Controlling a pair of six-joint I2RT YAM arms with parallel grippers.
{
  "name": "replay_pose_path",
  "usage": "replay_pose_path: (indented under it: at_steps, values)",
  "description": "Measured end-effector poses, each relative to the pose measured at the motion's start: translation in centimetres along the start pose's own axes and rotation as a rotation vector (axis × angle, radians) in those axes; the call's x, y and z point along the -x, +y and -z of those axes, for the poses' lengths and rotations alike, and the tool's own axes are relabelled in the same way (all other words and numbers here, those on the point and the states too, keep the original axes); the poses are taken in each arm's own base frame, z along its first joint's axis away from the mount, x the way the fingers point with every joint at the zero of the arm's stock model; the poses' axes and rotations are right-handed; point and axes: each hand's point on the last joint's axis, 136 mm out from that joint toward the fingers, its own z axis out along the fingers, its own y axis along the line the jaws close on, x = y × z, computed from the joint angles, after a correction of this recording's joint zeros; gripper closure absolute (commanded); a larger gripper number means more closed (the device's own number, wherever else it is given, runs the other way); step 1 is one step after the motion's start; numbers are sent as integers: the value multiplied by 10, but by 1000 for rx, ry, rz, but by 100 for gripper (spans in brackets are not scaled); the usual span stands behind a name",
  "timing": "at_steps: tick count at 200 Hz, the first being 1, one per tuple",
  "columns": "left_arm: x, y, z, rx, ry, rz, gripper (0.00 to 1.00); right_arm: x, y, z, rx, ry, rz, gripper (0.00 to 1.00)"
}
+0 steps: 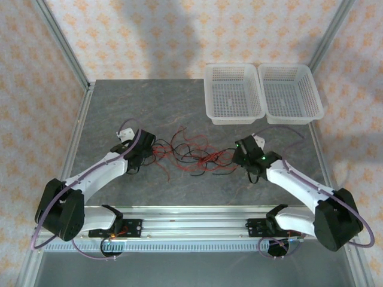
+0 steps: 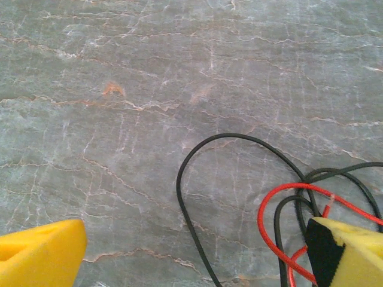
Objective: Untangle the cables
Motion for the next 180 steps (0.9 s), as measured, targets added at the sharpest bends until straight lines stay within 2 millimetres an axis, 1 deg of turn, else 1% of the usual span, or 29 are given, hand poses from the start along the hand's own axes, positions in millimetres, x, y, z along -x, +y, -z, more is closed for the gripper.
replay_pose_path:
  at_steps: [32, 61, 74, 99, 121, 140, 155, 180]
  values:
    - [6, -5, 13, -64, -7, 13, 3, -6, 19, 6, 96, 56, 45, 35]
    - [16, -11, 25, -108, -26, 27, 3, 1, 45, 21, 211, 77, 66, 35]
    - [19, -17, 31, -129, -30, 23, 3, 7, 55, 31, 261, 73, 67, 35]
    - [18, -31, 41, -173, -33, 0, 4, 18, 76, 49, 352, 52, 69, 38]
    - [15, -44, 46, -201, -32, -28, 4, 14, 95, 57, 418, 56, 78, 40]
    - [8, -53, 47, -212, -22, -51, 4, 2, 112, 54, 450, 85, 88, 42]
    - [3, -59, 46, -218, -15, -67, 4, -11, 124, 43, 449, 122, 92, 43]
    - [-1, -65, 46, -228, -11, -82, 4, -28, 130, 25, 408, 166, 88, 45]
